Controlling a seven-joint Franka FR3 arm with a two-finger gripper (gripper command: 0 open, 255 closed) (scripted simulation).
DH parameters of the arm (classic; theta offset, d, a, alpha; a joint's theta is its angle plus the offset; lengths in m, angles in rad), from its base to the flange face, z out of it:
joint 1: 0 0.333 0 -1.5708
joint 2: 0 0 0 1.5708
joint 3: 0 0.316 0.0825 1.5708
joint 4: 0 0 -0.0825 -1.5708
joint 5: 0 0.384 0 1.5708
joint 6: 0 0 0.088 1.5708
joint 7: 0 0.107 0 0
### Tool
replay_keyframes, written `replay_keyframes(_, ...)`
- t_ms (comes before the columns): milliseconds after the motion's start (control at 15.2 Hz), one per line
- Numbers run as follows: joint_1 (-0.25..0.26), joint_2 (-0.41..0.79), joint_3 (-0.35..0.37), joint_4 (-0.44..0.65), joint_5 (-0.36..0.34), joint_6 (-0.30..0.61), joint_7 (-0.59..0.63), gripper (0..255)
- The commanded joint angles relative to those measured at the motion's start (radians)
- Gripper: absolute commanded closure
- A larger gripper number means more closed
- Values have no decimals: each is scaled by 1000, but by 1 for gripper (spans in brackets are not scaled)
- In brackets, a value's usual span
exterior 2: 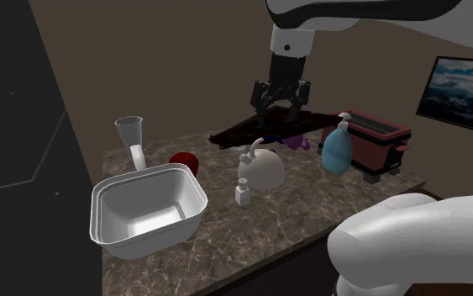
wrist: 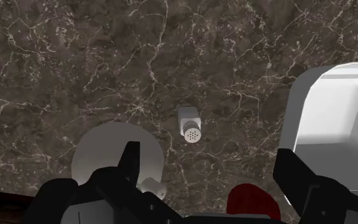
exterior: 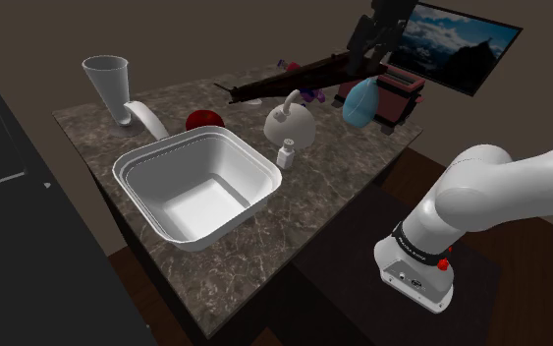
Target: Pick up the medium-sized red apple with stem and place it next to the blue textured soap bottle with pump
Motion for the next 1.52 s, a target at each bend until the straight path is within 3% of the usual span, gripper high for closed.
replay_keyframes(0, 0, 0, 0, 0, 0, 0, 0, 0)
replay_keyframes(726, 50, 264, 58, -61, 10, 447, -86, 0)
replay_keyframes(1452, 80, 629, 123, 55, -34, 814, -139, 0)
